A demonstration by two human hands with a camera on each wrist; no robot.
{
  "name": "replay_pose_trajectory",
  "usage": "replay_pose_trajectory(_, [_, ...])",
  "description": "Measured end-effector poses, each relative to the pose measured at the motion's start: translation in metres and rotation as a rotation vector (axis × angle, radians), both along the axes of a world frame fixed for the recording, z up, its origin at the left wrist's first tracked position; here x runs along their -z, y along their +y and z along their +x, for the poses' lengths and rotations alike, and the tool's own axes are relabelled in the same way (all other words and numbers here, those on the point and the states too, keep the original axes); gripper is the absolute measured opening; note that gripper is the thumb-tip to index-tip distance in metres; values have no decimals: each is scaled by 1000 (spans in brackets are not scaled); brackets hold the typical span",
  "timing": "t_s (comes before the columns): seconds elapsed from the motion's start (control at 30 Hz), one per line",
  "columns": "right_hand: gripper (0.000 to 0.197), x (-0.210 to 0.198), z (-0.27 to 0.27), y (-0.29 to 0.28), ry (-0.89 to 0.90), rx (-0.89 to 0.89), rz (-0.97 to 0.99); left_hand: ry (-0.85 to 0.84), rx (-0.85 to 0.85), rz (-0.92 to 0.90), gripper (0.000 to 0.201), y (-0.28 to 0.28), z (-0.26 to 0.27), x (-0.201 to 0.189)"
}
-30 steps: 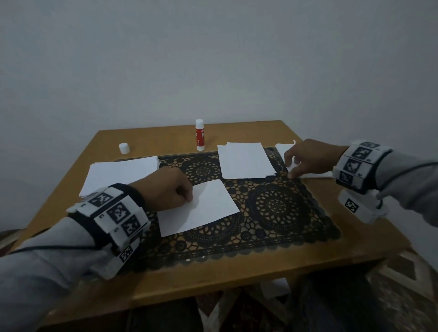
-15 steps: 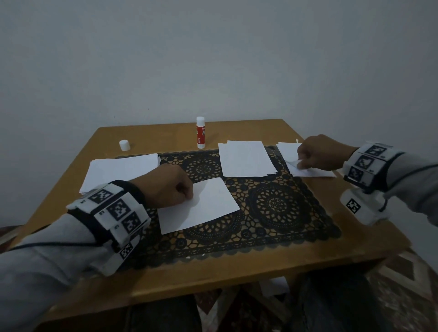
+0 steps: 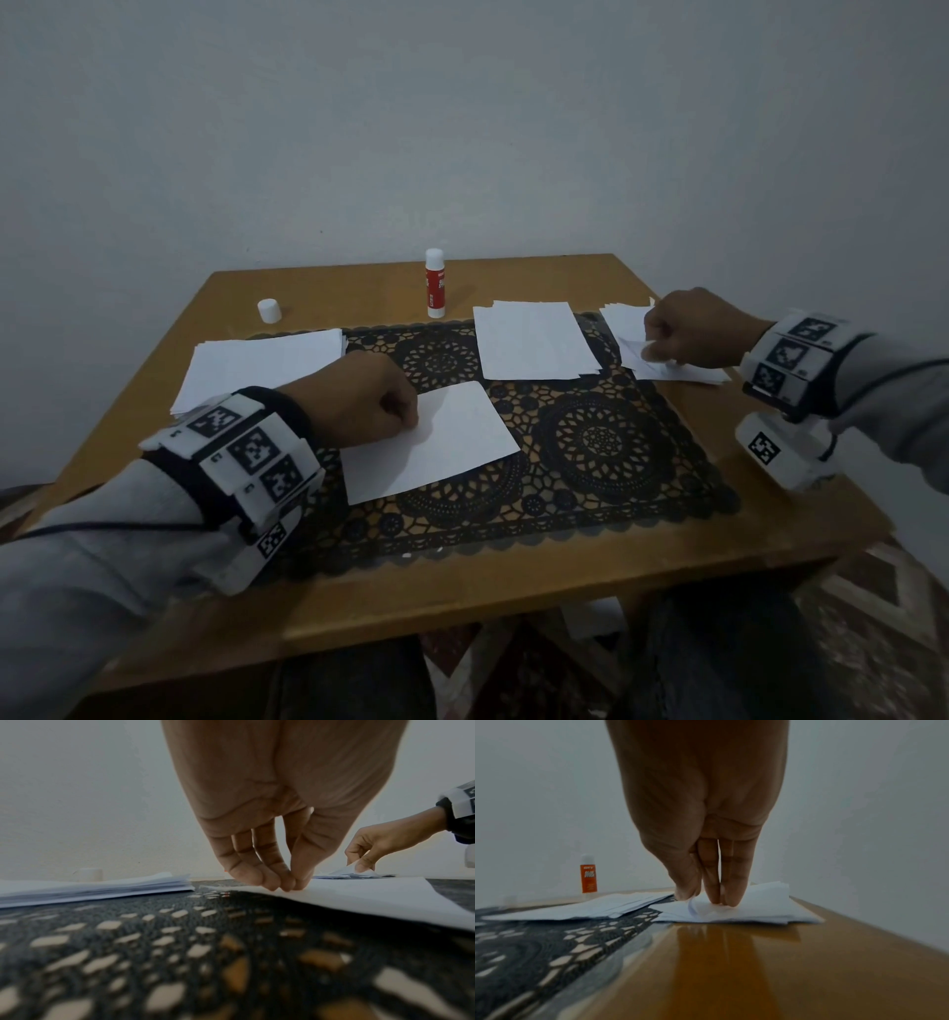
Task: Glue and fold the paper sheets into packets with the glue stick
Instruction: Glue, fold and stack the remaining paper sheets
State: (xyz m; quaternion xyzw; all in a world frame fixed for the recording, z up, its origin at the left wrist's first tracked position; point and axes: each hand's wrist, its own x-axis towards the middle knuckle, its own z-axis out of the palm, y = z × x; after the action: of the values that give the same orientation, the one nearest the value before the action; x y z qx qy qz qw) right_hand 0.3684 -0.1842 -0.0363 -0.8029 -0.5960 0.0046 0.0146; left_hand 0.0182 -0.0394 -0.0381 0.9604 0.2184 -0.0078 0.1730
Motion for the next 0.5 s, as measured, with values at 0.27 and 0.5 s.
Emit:
replay_pose_trajectory(0.27, [46,0,8,-5,283,25,88,-3,2,-1,15,1,-1,1])
replay_pose_trajectory(0.5, [40,0,17,-6,430,85,160,-2,-8,-1,17,1,-1,0])
